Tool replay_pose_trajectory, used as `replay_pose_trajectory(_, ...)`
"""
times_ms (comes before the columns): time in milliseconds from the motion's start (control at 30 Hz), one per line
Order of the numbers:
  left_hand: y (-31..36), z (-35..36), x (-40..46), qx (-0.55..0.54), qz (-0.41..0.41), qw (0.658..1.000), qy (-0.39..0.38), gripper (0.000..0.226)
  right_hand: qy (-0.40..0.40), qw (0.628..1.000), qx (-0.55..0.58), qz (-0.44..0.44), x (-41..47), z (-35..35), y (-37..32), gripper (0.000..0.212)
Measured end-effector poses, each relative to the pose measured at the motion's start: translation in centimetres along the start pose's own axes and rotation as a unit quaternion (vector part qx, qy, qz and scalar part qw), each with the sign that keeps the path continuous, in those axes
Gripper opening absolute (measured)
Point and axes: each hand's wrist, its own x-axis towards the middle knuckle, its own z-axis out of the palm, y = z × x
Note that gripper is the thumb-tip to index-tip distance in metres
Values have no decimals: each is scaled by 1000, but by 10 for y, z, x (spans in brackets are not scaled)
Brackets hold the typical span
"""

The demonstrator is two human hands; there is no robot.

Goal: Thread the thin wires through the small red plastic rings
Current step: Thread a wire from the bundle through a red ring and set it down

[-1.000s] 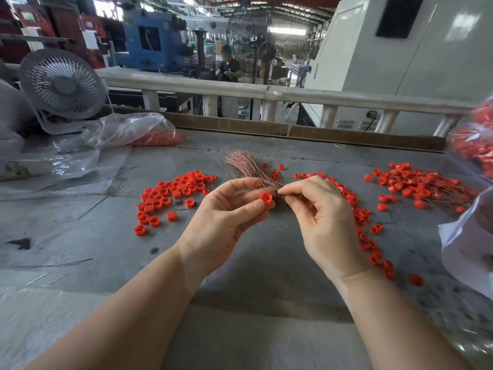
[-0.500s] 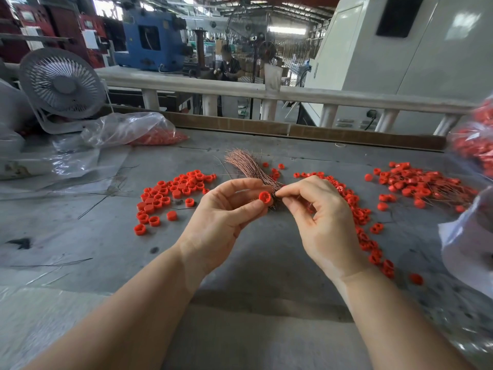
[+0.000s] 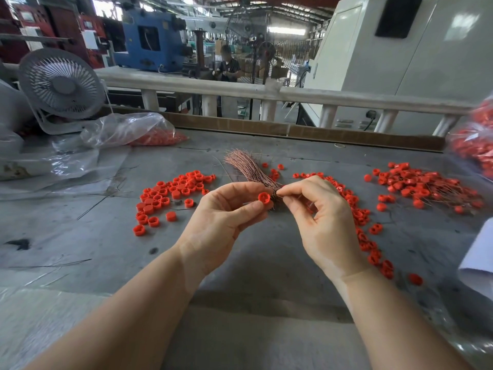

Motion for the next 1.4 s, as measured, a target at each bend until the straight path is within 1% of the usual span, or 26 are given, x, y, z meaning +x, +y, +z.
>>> replay_pose_trajectory(200,0,1,0,17,-2,1000,3,25,-2,1000,5,1,1,0,1,12)
replay_pose_trajectory(467,-2,1,-2,95,3,995,24,18,-4,1000,1,4,0,0,1,12)
replay_pose_trajectory(533,-2,0,-2,106,12,994,27,19,-6,1000,2,7,0,0,1,12)
replay_pose_trajectory(600,-1,1,-1,92,12,995,31,22,-8,1000,1,11,0,0,1,12)
replay_pose_trajectory(733,-1,1,-1,61,11,998,15,18,-12,1000,-1,19,0,0,1,13)
replay_pose_trajectory(1067,-3,-1,1,113,28,993,24,25,-13,1000,0,20,0,-1,-1,13)
replay_pose_trajectory(1233,-3,-1,-1,123,29,992,20,21,-13,1000,4,22,-1,-1,-2,13)
replay_pose_trajectory(1400,-1,-1,-1,118,30,992,22,27,-16,1000,4,23,0,0,-2,13)
